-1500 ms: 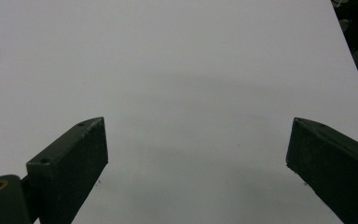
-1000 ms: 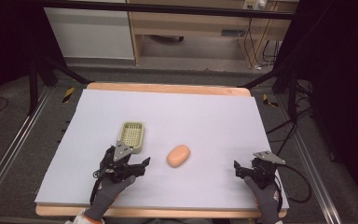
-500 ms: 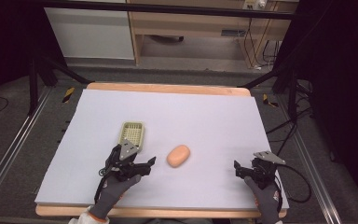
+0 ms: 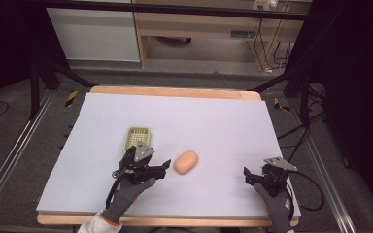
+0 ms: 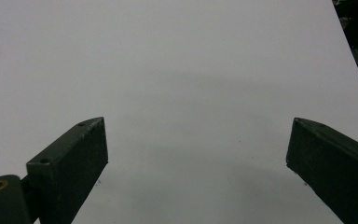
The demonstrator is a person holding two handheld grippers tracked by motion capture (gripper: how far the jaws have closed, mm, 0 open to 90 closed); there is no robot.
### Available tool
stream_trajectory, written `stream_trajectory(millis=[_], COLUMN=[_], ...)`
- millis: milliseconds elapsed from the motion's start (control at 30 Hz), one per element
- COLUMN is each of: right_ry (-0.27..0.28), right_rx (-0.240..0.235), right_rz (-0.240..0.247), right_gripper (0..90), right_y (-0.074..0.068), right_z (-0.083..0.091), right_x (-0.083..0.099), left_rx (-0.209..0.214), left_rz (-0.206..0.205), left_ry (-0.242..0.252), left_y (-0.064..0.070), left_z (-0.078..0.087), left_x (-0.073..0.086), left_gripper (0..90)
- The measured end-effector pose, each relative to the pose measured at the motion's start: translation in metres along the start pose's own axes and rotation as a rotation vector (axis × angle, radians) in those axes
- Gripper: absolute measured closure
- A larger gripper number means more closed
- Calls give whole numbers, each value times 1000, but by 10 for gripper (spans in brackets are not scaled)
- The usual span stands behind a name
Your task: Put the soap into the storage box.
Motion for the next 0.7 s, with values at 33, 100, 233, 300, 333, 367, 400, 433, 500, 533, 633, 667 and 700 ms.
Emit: stream_trajectory(millis=[33, 100, 233, 300, 333, 367, 400, 433, 500, 533, 633, 667, 700], right_ry=[0, 0, -1, -1, -1, -1, -2, -3, -4, -5, -3, -3, -4], right_rx=[-1, -2, -1, -1, -1, -1, -2, -2, -1, -2, -3, -3, -3], right_rz=[-1, -1, 0, 0, 0, 0, 1, -1, 0, 0, -2, -2, -1], right_gripper=[58, 58, 58, 58, 58, 58, 58, 58, 58, 58, 59, 59, 59], right_y=[0, 0, 0, 0, 0, 0, -1, -1, -1, -1, -1, -1, -1], right_z=[0, 0, 0, 0, 0, 0, 0, 0, 0, 0, 0, 0, 0], right_x=[0, 0, 0, 0, 0, 0, 0, 0, 0, 0, 0, 0, 0], left_rx=[2, 3, 11, 11, 13, 13, 12, 11, 8, 8, 6, 7, 6], left_rz=[-1, -4, -2, -3, -7, -7, -2, -4, -10, -7, -12, -7, -14], left_ry=[1, 0, 1, 0, -2, -2, 1, 1, -4, -3, -17, -14, -20], left_y=[1, 2, 5, 5, 5, 5, 5, 5, 5, 5, 5, 5, 5], left_z=[-1, -2, -6, -7, -8, -8, -9, -10, -12, -14, -17, -18, -18], left_x=[-1, -3, -7, -9, -11, -11, -12, -12, -14, -14, -14, -15, -15], left_gripper=[225, 225, 224, 223, 223, 223, 223, 223, 222, 222, 220, 220, 220])
Point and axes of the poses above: each handheld gripper's, and its own axes: z roughly backward along the jaws, x roughly out of its underside, y roughly to its right, the point moved 6 cm from there along -z, roughly forward along the jaws, and after that the axes turned 10 degrees about z, right-handed, at the moved point
